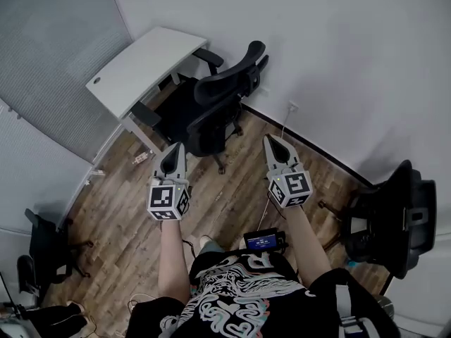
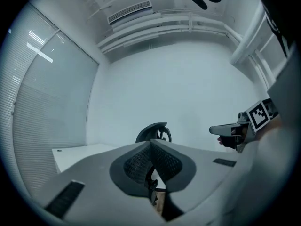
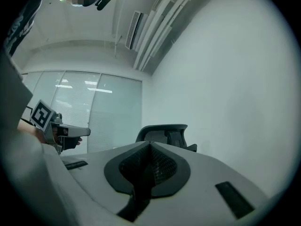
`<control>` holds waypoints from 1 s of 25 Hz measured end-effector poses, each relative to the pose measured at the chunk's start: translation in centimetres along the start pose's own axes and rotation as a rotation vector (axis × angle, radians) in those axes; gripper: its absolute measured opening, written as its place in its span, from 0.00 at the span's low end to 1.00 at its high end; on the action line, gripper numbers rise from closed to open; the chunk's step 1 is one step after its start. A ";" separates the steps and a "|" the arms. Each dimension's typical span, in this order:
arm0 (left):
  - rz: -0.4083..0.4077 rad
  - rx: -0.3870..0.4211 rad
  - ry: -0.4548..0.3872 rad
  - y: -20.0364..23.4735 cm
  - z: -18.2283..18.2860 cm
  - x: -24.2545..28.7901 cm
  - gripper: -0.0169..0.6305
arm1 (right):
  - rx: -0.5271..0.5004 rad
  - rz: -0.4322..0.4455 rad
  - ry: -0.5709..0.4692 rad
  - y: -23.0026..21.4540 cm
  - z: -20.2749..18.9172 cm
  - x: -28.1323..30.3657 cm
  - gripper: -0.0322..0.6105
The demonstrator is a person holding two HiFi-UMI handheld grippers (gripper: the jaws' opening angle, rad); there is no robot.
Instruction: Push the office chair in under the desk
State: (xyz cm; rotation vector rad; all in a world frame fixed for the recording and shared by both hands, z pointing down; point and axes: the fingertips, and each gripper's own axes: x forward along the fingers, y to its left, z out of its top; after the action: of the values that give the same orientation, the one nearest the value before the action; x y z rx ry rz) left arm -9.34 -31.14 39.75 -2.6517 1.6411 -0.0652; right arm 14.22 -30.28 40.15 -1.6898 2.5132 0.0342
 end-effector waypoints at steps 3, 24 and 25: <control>-0.013 0.022 0.002 0.7 -0.2 -0.5 0.05 | -0.021 -0.011 -0.010 1.5 1.1 -0.3 0.09; -0.072 0.026 -0.019 4.4 -1.3 -3.4 0.05 | -0.215 -0.037 0.007 7.2 0.7 -0.1 0.09; -0.066 0.028 -0.018 4.5 -1.3 -3.5 0.05 | -0.217 -0.034 0.008 7.1 0.6 -0.1 0.09</control>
State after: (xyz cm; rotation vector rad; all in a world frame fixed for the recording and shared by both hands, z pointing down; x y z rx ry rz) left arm -15.00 -30.04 40.78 -2.6777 1.5353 -0.0639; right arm 7.71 -27.44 39.24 -1.8110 2.5666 0.3076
